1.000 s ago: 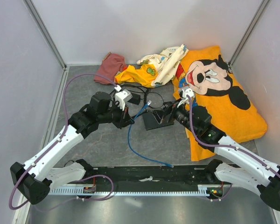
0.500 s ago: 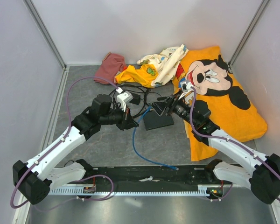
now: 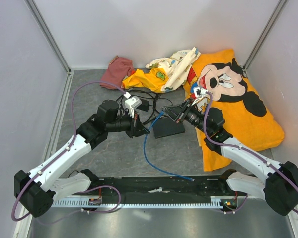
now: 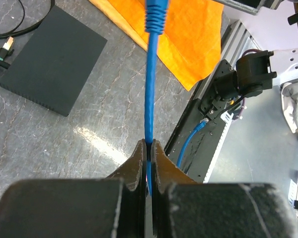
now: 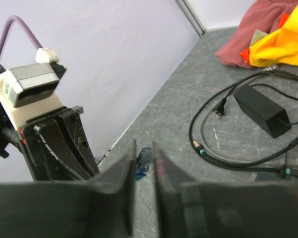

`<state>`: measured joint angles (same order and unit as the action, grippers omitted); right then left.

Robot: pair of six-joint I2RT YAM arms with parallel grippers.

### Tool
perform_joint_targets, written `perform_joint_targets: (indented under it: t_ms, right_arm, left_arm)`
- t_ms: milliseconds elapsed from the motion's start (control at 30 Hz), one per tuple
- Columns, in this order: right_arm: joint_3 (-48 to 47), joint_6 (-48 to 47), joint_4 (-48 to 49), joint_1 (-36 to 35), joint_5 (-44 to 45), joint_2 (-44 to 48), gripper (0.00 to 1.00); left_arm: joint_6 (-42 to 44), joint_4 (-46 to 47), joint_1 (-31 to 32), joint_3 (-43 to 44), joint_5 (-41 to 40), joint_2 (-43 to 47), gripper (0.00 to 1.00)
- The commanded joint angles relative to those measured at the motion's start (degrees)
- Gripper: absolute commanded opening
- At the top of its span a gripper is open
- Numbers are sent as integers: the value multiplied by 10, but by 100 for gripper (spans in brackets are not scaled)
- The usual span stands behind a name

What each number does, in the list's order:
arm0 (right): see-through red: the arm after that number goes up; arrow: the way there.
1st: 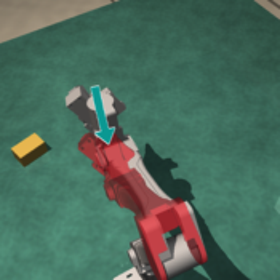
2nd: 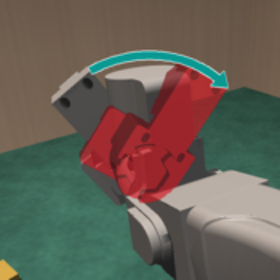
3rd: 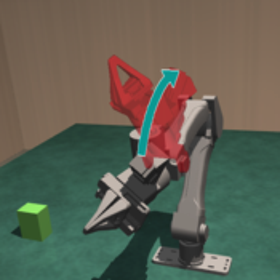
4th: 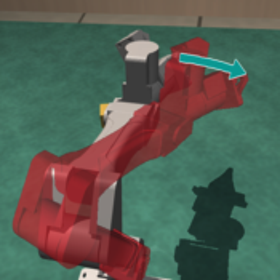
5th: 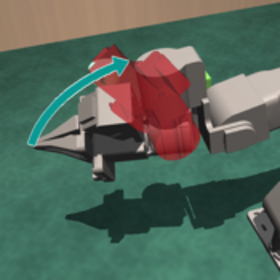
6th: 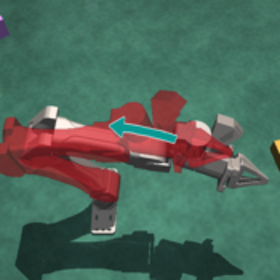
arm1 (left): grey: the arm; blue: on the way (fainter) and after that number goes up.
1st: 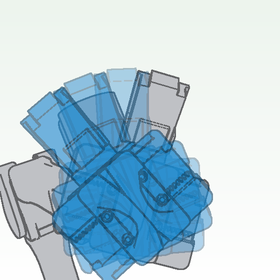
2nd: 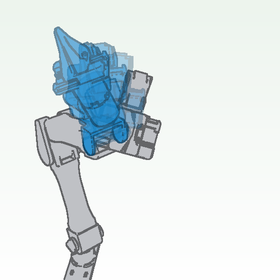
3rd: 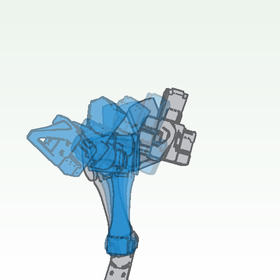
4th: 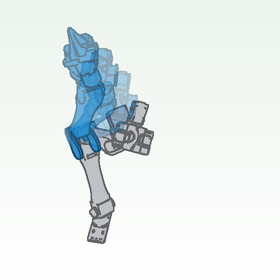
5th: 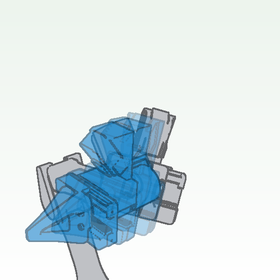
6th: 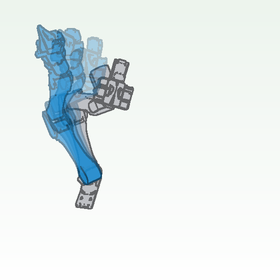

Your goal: Insert the plug into the switch port

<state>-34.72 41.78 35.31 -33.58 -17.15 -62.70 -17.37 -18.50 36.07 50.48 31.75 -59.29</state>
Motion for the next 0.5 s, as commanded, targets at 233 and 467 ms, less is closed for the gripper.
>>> perform_joint_targets:
  t_ms: [233,467]
  right_arm:
    - [8,45,-38,3,36,28,0]
    - [13,106,-118,-8,96,48,0]
  left_arm:
    - [15,16,4,15,-78,42,55]
    - [65,69,90,41,-264,37,68]
